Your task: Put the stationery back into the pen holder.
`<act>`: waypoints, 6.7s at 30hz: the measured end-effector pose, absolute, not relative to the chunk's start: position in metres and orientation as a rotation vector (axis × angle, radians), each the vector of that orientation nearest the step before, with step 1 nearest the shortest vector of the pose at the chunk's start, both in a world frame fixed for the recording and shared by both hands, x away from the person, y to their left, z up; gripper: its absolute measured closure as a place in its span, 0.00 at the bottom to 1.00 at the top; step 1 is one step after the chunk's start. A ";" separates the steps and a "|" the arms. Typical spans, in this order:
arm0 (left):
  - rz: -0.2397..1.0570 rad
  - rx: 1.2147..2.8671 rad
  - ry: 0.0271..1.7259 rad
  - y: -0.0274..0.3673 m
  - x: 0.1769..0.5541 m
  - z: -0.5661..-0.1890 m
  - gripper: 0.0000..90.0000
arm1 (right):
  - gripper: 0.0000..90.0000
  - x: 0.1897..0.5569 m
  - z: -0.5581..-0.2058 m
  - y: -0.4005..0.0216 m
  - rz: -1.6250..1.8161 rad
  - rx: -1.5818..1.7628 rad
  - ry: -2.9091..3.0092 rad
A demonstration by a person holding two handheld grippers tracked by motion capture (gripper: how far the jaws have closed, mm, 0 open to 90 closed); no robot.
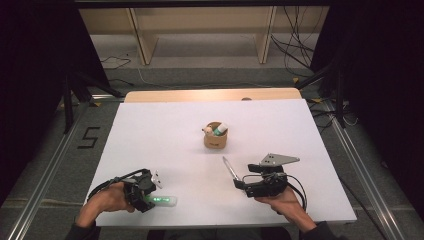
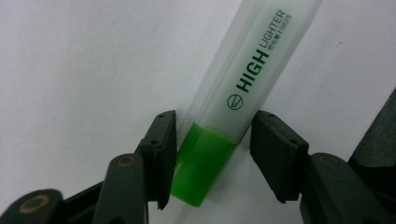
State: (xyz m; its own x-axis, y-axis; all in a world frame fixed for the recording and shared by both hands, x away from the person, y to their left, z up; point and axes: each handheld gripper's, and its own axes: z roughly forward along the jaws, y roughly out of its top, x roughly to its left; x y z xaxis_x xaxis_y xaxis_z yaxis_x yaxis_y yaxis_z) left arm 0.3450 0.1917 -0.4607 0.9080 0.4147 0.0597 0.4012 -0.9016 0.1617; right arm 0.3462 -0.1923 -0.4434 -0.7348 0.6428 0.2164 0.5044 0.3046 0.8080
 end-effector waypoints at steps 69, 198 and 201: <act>-0.146 2.831 0.501 0.072 0.400 -0.417 0.74 | 0.22 0.307 -0.435 -0.135 1.180 0.516 2.364; 0.180 2.066 0.827 0.141 0.382 -0.387 0.30 | 0.85 0.315 -0.443 -0.132 0.950 0.301 2.101; 0.228 1.989 0.846 0.149 0.374 -0.390 0.28 | 0.85 0.323 -0.435 -0.138 1.073 0.423 2.131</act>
